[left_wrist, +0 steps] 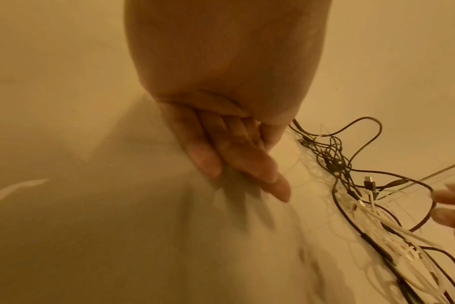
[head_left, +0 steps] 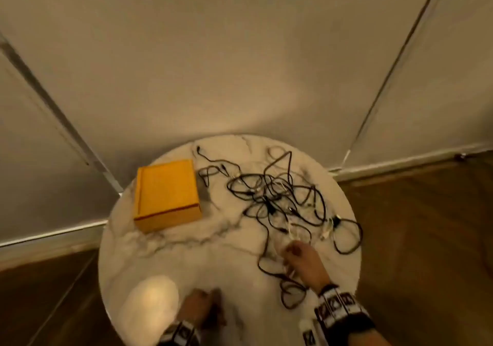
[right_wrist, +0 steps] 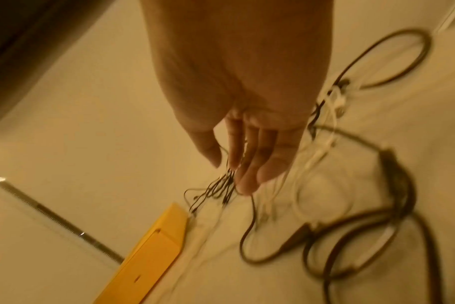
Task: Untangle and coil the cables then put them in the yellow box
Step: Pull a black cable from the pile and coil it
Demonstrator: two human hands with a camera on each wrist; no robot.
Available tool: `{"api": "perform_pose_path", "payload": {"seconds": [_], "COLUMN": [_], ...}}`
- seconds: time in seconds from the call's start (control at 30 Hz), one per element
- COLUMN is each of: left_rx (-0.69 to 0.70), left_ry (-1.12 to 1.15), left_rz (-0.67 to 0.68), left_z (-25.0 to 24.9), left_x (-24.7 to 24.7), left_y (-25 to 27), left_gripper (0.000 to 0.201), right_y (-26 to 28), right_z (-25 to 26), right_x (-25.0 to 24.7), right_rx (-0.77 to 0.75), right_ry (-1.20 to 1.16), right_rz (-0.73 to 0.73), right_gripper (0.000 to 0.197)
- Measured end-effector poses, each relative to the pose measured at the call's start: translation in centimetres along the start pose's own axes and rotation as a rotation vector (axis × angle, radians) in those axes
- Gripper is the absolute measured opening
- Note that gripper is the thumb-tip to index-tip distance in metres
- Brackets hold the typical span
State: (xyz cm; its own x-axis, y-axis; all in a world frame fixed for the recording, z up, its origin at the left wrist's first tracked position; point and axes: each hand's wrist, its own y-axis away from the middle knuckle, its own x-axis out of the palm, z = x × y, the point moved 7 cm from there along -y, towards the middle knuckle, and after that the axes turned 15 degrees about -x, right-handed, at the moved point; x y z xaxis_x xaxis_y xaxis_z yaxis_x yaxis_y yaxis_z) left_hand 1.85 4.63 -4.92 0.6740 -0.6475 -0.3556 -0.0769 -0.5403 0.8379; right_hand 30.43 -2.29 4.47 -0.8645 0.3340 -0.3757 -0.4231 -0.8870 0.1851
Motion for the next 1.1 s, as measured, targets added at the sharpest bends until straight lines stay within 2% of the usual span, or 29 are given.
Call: {"api": "perform_pose_path", "payload": {"seconds": [0.07, 0.1, 0.13, 0.2, 0.27, 0.3, 0.4, 0.53, 0.7, 0.8, 0.97, 1.03, 1.1], "left_rx": [0.014, 0.011, -0.005, 0.023, 0.029, 0.036, 0.042, 0.133, 0.269, 0.318, 0.472, 0.562, 0.660], "left_ry": [-0.111, -0.086, -0.046, -0.026, 0.036, 0.067, 0.067, 0.106, 0.143, 0.125, 0.082, 0.108, 0.159], "left_rz": [0.008, 0.022, 0.034, 0.044, 0.087, 0.101, 0.081, -0.022, -0.058, -0.050, -0.016, -0.024, -0.055], "left_z": [-1.2, -1.1, -1.4, -1.1, -0.9, -0.9, -0.6, -0.8, -3.4, -4.9, -9.0, -11.5, -14.2], "left_x": [-0.1, 0.2, -0.2, 0.5, 0.6, 0.3, -0.9, -3.3, -4.4, -4.1, -2.6, -2.2, -2.1], "left_y": [-0.3, -0.1, 0.1, 0.8, 1.4, 1.6, 2.6, 4.3, 7.2, 8.3, 11.1, 12.5, 13.8], "left_gripper": [0.057, 0.058, 0.057, 0.051, 0.044, 0.041, 0.043, 0.035, 0.031, 0.030, 0.024, 0.014, 0.016], "right_y": [-0.4, -0.3, -0.5, 0.4, 0.9, 0.8, 0.3, -1.1, -2.8, -3.1, -2.4, -1.8, -0.8], "right_z": [-1.0, -2.3, -2.6, -4.0, -4.6, -4.9, -3.5, 0.7, 5.7, 8.4, 12.6, 14.6, 16.3], "right_x": [-3.5, -4.9, -5.7, -4.1, -2.0, -1.3, -0.3, -0.2, -2.4, -4.3, -6.0, -6.0, -5.2], "right_rx": [-0.030, -0.034, -0.019, -0.023, -0.033, -0.046, -0.133, -0.226, -0.304, -0.343, -0.511, -0.559, -0.587], "right_ry": [0.148, 0.217, 0.288, 0.465, 0.609, 0.611, 0.576, 0.425, 0.559, 0.621, 0.718, 0.590, 0.395], "right_rz": [-0.151, -0.185, -0.145, 0.106, 0.313, 0.338, 0.244, 0.127, 0.165, 0.144, 0.018, -0.001, 0.024], "right_gripper": [0.004, 0.012, 0.025, 0.049, 0.053, 0.048, 0.027, 0.016, 0.028, 0.020, 0.006, 0.004, 0.006]}}
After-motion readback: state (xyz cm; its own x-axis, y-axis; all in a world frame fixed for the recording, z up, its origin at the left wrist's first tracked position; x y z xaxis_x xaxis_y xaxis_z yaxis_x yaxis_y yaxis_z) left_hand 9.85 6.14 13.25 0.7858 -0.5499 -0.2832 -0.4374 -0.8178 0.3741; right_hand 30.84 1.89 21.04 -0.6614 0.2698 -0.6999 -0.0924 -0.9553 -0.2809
